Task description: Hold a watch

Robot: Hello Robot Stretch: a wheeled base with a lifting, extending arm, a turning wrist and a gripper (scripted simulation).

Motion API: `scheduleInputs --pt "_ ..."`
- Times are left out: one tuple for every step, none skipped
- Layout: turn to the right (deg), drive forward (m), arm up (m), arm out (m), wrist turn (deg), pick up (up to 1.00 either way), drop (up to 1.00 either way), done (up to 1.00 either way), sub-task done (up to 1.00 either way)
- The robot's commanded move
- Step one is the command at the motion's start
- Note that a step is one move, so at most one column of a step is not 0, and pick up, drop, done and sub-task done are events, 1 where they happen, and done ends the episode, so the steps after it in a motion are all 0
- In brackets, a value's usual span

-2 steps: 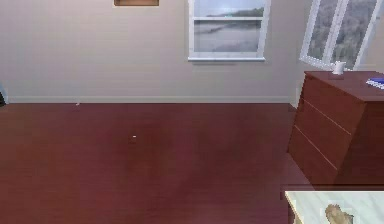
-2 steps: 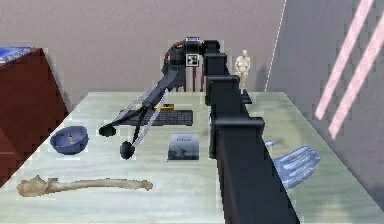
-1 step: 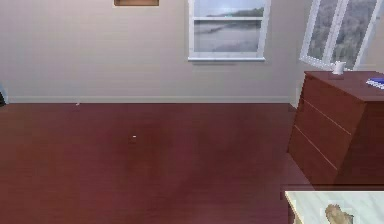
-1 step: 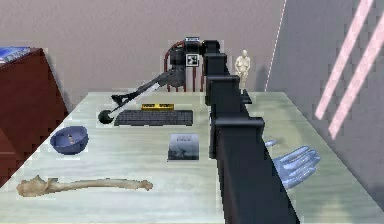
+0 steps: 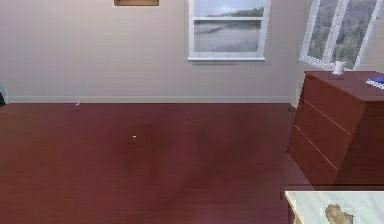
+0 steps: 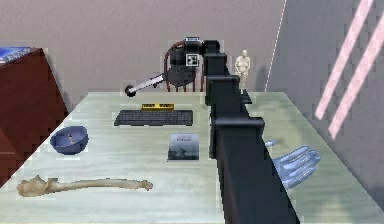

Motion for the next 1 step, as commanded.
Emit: scheduleInputs --pt "0.0 0.0 0.0 0.0 45.0 0.0 0.0 0.0 0.0"
